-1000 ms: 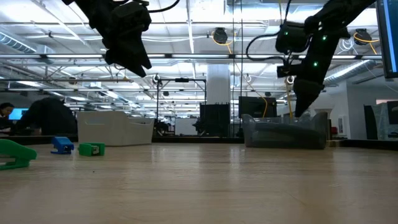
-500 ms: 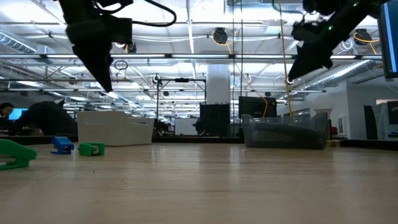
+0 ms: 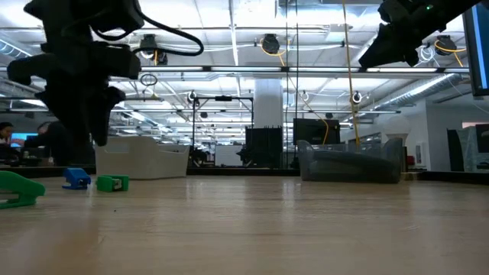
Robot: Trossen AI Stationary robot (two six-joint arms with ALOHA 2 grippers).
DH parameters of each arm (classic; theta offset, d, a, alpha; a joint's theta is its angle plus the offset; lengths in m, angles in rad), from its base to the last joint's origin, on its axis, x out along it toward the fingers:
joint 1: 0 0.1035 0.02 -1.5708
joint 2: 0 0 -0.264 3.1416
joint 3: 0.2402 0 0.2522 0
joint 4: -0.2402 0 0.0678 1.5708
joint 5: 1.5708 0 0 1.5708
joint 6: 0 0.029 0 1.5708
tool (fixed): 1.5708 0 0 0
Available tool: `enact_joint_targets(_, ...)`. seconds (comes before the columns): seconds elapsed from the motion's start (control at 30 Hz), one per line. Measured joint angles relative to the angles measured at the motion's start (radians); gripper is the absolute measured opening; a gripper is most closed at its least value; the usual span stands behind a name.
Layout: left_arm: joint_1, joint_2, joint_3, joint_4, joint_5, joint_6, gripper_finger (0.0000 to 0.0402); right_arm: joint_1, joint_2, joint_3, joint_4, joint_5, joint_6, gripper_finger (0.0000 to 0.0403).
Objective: Pick and place Stapler, Stapler remover, tape
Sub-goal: Put the blue stapler into the black bin
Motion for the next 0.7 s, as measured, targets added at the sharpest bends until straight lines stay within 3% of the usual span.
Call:
enact_joint_targets(0.43,-0.093,0.003,-0.083,0.149,0.027,0.049,0.0216,0.000,0.000,0.000,0.001,0.000,0.026,0.0089)
enact_joint_targets(0.7,-0.094,0.088,-0.083,0.167,0.032,0.092,0.0216,0.000,0.000,0.000,0.001,0.000,0.026,0.0089)
